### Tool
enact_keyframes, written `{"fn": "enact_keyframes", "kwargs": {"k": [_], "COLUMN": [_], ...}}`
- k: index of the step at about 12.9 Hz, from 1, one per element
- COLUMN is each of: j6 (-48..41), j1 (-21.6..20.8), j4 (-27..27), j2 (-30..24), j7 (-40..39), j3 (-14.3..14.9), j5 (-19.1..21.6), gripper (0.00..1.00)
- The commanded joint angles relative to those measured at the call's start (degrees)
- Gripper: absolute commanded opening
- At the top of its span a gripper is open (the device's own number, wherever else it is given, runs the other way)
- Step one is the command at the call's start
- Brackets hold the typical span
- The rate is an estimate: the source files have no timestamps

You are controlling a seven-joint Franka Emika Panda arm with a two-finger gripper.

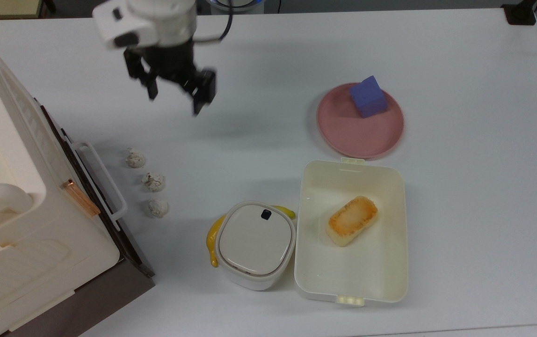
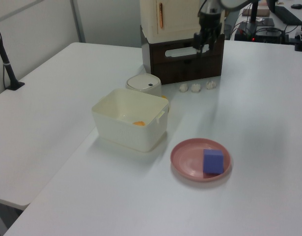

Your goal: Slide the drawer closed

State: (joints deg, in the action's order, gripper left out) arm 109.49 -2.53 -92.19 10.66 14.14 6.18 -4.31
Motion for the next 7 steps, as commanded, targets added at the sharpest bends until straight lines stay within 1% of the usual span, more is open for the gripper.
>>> {"fn": "enact_keyframes", "kwargs": {"k": [1, 2, 7], "j6": [-5.84, -6.47, -10.25], "j1": [-1.51, -1.52, -1.16], "j4": [-4.15, -3.27, -2.39], "j2": [-6.53, -6.36, -6.44], "j7": [-15.76, -16.59, -16.34], "j3": [0.41, 0.50, 0.94], "j5": [1.59, 1.94, 2.29], "gripper": [1.00, 1.00, 1.00]}}
